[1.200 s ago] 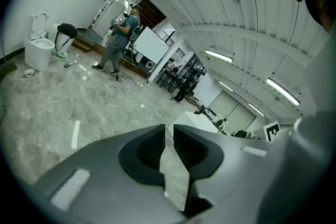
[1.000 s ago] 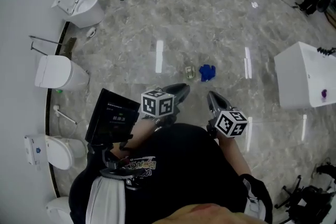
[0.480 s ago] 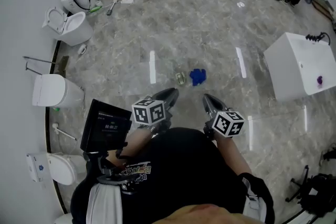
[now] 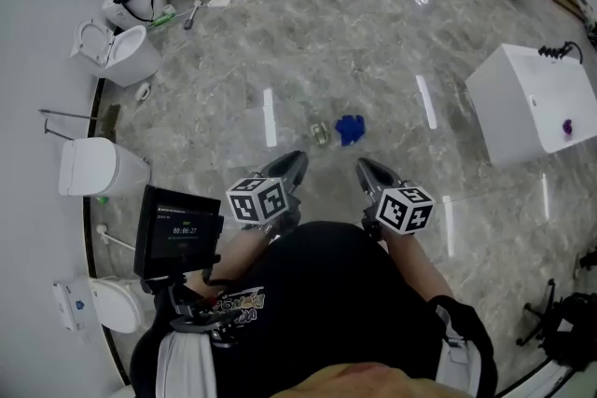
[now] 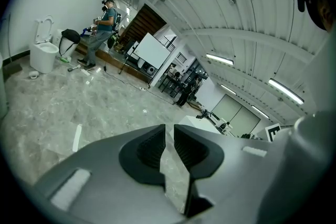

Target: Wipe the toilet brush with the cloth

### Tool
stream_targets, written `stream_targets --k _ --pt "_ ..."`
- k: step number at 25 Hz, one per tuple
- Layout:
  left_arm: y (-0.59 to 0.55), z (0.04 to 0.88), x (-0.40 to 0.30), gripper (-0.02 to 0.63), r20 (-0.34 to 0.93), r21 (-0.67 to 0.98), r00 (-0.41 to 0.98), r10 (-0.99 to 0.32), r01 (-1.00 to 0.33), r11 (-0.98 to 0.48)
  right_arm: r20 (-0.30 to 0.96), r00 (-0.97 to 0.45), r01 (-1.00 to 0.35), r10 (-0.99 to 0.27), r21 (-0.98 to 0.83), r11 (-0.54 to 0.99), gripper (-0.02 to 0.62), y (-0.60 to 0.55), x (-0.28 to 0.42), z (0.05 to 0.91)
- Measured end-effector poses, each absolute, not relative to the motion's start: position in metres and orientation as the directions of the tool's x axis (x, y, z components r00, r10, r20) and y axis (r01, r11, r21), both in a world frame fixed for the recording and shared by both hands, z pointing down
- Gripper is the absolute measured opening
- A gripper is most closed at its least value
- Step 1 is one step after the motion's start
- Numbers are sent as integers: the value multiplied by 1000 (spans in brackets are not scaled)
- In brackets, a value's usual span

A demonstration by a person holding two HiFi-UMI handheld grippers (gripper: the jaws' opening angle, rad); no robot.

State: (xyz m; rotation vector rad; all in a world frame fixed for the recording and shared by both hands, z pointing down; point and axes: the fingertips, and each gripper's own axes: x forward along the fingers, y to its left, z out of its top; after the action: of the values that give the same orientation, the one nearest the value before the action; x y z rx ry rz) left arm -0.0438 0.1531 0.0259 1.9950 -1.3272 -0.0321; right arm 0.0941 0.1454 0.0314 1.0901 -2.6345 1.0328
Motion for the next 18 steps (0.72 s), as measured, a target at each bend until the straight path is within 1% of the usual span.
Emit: stream_targets --k 4,9,18 --pt "144 21 -50 63 343 580 439 -830 -795 -180 342 -729 -666 -592 -552 501 2 147 99 31" --pt "150 16 -34 63 345 549 480 -807 -800 -242 340 -719 -676 -607 -544 497 1 149 101 27" --pt "153 19 -41 63 354 558 470 -808 -800 -221 336 -726 -668 -600 -553 498 0 150 96 27"
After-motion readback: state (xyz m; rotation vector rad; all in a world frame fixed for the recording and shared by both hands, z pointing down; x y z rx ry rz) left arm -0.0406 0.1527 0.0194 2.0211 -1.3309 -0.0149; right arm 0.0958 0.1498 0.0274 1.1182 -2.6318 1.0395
